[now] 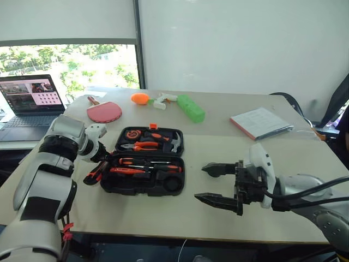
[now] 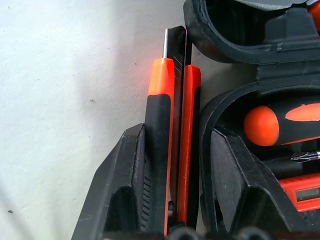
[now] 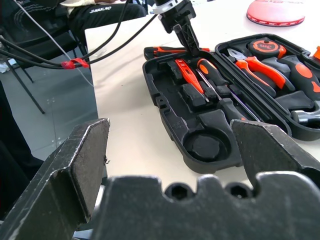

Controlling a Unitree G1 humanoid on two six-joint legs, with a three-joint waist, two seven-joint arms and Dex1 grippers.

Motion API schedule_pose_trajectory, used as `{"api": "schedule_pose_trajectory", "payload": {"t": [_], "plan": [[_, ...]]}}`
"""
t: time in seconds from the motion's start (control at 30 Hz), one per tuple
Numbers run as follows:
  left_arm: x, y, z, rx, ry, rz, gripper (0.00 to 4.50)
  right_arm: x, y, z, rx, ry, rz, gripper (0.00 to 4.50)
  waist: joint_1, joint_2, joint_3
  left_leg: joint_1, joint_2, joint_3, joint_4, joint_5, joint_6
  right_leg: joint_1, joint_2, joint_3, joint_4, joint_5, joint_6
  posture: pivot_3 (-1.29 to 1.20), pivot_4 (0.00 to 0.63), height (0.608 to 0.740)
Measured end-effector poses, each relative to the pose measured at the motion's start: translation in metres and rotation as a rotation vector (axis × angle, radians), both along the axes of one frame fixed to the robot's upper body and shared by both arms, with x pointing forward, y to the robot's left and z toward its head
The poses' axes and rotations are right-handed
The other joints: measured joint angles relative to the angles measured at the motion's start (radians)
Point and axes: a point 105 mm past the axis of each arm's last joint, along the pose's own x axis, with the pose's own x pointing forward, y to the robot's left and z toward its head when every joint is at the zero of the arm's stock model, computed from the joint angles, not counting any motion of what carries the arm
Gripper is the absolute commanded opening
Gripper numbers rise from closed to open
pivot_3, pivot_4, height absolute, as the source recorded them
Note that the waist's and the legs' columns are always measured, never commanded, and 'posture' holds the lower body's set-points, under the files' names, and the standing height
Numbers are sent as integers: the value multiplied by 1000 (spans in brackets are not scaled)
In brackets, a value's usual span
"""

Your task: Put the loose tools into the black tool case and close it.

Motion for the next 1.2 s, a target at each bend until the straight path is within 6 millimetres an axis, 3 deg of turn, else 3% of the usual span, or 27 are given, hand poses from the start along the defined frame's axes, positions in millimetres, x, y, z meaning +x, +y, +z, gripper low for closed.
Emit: {"api": "schedule_pose_trajectory", "payload": {"t": [0.13, 0.33, 0.47, 0.67, 0.9, 1.2], "plan": [[-1, -4, -2, -36, 1, -13, 4449, -1, 0, 1, -3, -3, 9, 4500, 1, -1, 0, -1, -1, -1, 0, 0, 0, 0, -1, -1, 0, 0, 0, 0, 150, 740], [-10, 13, 4, -65, 20, 32, 4449, -1, 0, 0, -2, 1, 16, 4500, -3, -2, 1, -4, -1, -2, 0, 0, 0, -2, -1, -2, -1, 0, 0, 0, 150, 740], [-16, 23, 21, -129, -3, 60, 4449, -1, 1, 0, -3, 8, 34, 4500, 4, -4, 2, -6, -1, -3, 0, 0, 0, -4, -2, -4, -1, -1, 1, 0, 150, 740], [-19, 41, 32, -68, -30, 77, 4449, 0, 2, 3, -2, 6, 58, 4500, 16, -4, 3, -7, -3, -3, 0, 0, 0, -4, -4, -4, -1, -1, 2, 0, 150, 740], [-24, 27, 4, -40, 54, -8, 4449, 0, 6, 4, -6, 10, 93, 4500, 27, -5, 3, -7, -3, -3, 1, 0, 0, -3, -5, -5, -1, -1, 2, 0, 150, 740], [-19, 17, 3, -20, 44, -46, 4449, 1, 7, 5, -6, 2, 94, 4500, 32, -5, 3, -7, -5, -5, 3, 0, 0, -2, -7, -6, 0, -1, 3, 0, 150, 740]]}}
